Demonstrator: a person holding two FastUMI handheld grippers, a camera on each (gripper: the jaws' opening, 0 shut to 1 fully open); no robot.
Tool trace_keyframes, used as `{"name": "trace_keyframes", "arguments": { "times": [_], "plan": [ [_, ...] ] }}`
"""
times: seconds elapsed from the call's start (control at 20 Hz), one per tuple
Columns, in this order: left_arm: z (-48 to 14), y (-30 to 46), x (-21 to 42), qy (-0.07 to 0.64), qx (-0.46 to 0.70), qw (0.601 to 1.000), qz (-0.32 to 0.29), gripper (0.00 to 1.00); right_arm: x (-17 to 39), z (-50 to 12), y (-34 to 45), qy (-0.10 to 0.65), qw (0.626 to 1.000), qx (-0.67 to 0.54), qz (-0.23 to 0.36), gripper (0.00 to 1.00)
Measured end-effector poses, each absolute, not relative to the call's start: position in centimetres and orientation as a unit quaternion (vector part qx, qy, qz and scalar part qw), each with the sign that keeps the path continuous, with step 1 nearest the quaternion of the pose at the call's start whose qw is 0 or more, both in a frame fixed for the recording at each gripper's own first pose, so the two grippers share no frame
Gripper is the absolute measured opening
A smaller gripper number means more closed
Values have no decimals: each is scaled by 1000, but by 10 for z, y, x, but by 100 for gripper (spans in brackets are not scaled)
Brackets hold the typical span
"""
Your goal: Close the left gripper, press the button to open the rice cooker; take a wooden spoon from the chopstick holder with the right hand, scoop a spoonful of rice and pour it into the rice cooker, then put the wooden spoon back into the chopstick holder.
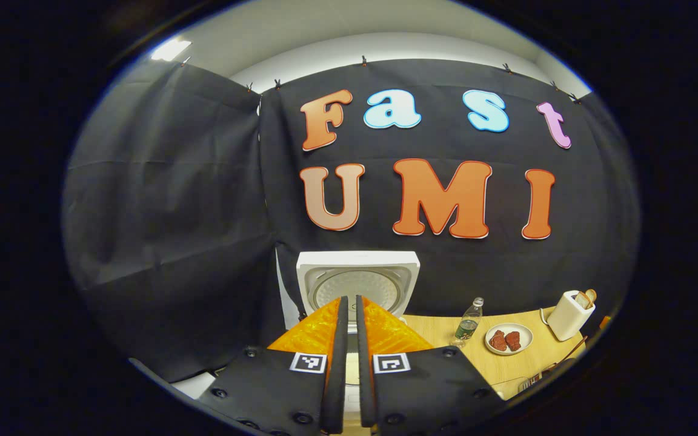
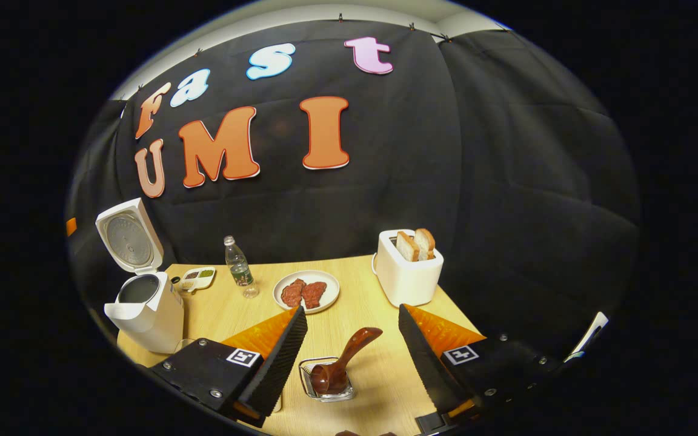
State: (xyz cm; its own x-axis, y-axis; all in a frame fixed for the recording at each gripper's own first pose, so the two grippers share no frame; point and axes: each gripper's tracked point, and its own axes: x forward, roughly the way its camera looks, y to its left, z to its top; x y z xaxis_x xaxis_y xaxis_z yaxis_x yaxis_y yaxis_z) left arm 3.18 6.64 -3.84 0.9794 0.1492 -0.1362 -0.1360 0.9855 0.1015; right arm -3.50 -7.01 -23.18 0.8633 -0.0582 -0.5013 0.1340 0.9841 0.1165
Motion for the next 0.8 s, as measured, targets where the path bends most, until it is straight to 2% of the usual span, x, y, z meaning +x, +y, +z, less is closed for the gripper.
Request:
{"name": "trace_keyframes", "arguments": {
  "times": [0.05, 0.25, 0.3, 0.35, 0.4, 0.45, 0.6, 0.65, 0.75, 0.8],
  "plan": [
    [-35, 59, 26, 63, 47, 995, 67, 30, -35, -242, -70, 270, 958, 82, -47, 94],
    [-27, 35, 9, 32, 61, 996, 56, 67, -32, -291, -65, 331, 933, 135, -37, 95],
    [-25, 31, 4, 26, 68, 996, 58, 77, -31, -303, -63, 344, 926, 152, -36, 90],
    [-24, 27, -2, 23, 76, 995, 60, 86, -29, -314, -61, 357, 919, 166, -34, 94],
    [-24, 24, -7, 22, 83, 994, 65, 86, -28, -326, -60, 367, 913, 176, -35, 93],
    [-27, 22, -12, 24, 88, 994, 68, 93, -21, -338, -59, 376, 908, 183, -36, 93],
    [-37, 17, -26, 44, 91, 992, 82, 90, -4, -367, -54, 406, 890, 206, -31, 94],
    [-38, 17, -31, 49, 91, 991, 88, 86, 0, -372, -54, 411, 885, 217, -32, 94],
    [-36, 18, -39, 53, 97, 988, 104, 86, 4, -381, -52, 423, 875, 234, -34, 87],
    [-36, 17, -43, 58, 99, 987, 110, 88, 6, -382, -51, 426, 872, 241, -33, 78]
  ]
}}
